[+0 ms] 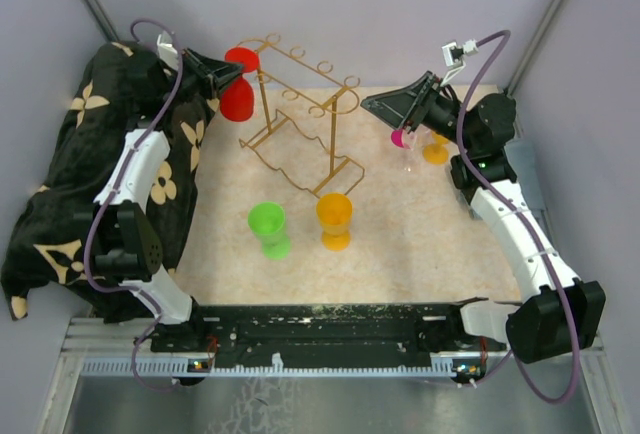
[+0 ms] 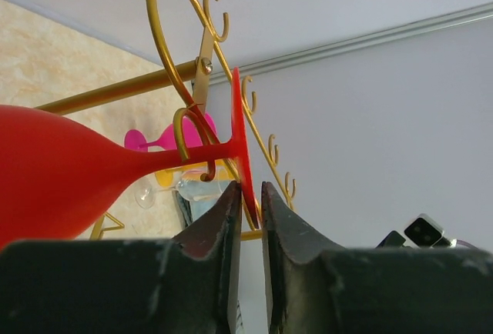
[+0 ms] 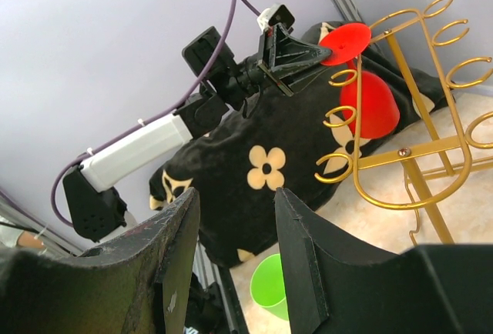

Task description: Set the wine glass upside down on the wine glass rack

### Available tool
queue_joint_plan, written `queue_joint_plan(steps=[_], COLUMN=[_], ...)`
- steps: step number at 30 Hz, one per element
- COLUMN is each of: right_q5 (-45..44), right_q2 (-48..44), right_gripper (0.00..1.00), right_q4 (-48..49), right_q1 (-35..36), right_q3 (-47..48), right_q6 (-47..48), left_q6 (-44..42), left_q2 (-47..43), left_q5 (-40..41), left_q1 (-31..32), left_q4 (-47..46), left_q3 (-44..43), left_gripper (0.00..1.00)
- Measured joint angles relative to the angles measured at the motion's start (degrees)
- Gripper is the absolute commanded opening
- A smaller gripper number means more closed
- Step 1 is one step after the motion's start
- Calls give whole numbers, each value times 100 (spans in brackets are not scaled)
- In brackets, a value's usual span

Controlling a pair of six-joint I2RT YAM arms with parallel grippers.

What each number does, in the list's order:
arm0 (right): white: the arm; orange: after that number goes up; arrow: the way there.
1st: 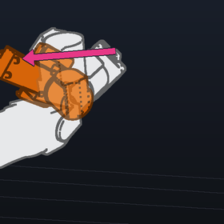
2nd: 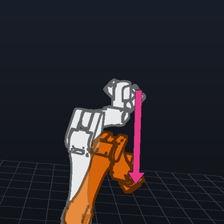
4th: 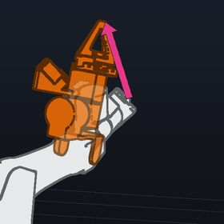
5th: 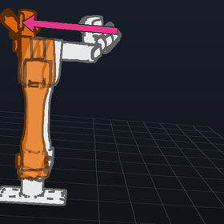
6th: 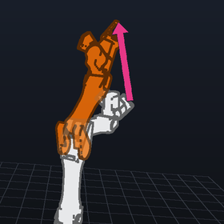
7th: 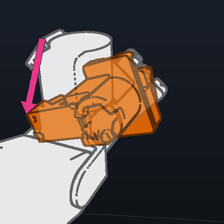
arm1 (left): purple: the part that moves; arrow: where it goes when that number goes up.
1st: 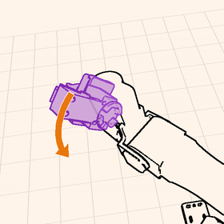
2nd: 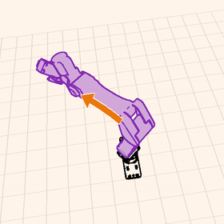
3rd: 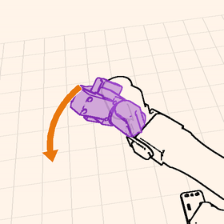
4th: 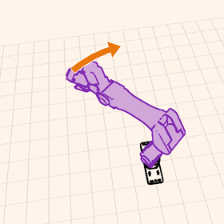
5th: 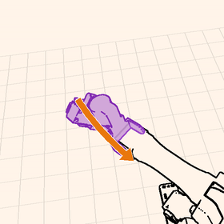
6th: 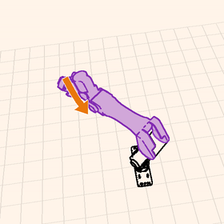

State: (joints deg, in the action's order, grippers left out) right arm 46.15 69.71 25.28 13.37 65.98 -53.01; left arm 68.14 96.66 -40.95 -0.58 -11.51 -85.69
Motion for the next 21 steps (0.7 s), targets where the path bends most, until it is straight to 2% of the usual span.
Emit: queue_joint_plan(steps=[3, 6, 10, 13, 18, 21], right_q5=[0, 0, 0, 0, -2, -2], right_q2=[0, 0, 0, 0, 0, 0], right_gripper=[44, 44, 44, 44, 44, 44], right_q4=[0, 0, 0, 0, 0, -2], right_q1=[0, 0, 2, 2, 2, 2], right_q3=[0, 0, 0, 0, 0, 0], right_q6=[0, -2, -2, 0, 0, 9], left_q6=[-4, -7, -26, -61, -107, -142], left_q2=[0, 0, 0, -2, -4, -26], left_q5=[-2, -2, -24, -33, -57, -68], left_q1=[20, 22, 22, 22, 22, 22], left_q4=[4, 2, 7, 17, 68, 138], left_q3=[0, 2, 7, 28, 142, 199], left_gripper=[24, 36, 44, 45, 54, 55])
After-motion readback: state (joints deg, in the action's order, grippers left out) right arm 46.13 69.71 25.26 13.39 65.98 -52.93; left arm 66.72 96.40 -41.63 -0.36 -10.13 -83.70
